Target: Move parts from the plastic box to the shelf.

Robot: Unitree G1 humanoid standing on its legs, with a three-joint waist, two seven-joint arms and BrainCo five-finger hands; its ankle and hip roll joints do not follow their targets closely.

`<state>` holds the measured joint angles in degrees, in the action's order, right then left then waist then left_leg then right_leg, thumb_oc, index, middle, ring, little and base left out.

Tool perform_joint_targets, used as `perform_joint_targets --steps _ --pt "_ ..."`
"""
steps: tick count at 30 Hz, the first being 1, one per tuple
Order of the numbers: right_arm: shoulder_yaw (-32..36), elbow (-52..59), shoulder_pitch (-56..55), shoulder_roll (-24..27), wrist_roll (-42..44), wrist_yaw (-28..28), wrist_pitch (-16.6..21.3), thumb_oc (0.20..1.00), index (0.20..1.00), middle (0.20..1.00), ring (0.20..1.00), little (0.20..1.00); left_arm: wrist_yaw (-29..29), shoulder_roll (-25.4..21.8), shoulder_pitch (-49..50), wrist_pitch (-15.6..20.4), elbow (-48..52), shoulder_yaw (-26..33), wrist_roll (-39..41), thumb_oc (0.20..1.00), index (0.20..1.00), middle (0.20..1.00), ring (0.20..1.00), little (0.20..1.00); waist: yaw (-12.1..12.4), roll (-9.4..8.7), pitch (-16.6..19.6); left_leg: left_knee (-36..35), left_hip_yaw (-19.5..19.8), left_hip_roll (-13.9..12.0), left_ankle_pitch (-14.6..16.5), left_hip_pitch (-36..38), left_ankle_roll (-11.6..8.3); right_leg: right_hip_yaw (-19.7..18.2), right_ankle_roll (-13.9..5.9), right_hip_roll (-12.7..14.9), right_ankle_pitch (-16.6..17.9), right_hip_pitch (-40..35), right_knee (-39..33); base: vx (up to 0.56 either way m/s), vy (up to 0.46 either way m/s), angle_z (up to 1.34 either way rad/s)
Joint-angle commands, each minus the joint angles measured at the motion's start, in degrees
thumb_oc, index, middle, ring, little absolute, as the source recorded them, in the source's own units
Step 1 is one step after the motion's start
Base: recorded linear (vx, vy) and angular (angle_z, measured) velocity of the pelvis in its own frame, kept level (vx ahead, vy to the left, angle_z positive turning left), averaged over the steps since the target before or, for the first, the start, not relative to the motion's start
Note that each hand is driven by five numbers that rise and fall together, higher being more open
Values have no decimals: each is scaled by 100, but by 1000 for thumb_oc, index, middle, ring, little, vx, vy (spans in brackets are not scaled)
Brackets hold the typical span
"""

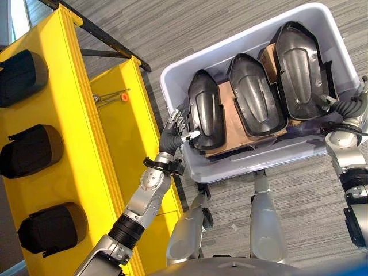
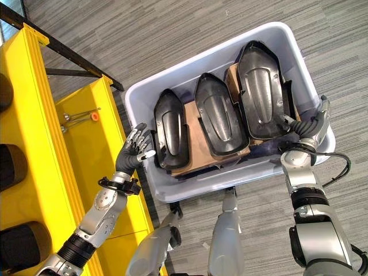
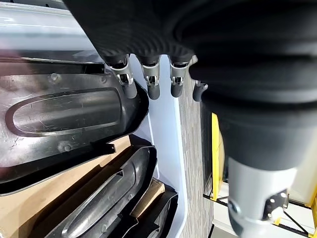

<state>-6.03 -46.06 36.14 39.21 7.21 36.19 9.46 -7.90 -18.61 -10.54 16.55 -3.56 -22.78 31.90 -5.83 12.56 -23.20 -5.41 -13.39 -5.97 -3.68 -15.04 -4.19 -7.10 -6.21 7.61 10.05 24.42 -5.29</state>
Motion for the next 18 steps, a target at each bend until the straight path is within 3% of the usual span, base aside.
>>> perform_joint_targets --steps 1,18 --pt "-336 -144 612 269 -389 -2 54 1000 1000 1000 1000 1000 -88 55 -324 352 158 -44 -100 1000 1000 1000 1000 1000 73 -23 51 104 417 -290 -22 504 -381 66 -95 -18 -496 83 679 0 0 0" --pt "-484 300 633 38 -860 -19 -30 1000 1000 1000 1000 1000 -141 117 -349 378 165 38 -158 1000 1000 1000 1000 1000 95 -54 82 87 443 -267 33 464 -359 87 -86 -32 -473 160 693 0 0 0"
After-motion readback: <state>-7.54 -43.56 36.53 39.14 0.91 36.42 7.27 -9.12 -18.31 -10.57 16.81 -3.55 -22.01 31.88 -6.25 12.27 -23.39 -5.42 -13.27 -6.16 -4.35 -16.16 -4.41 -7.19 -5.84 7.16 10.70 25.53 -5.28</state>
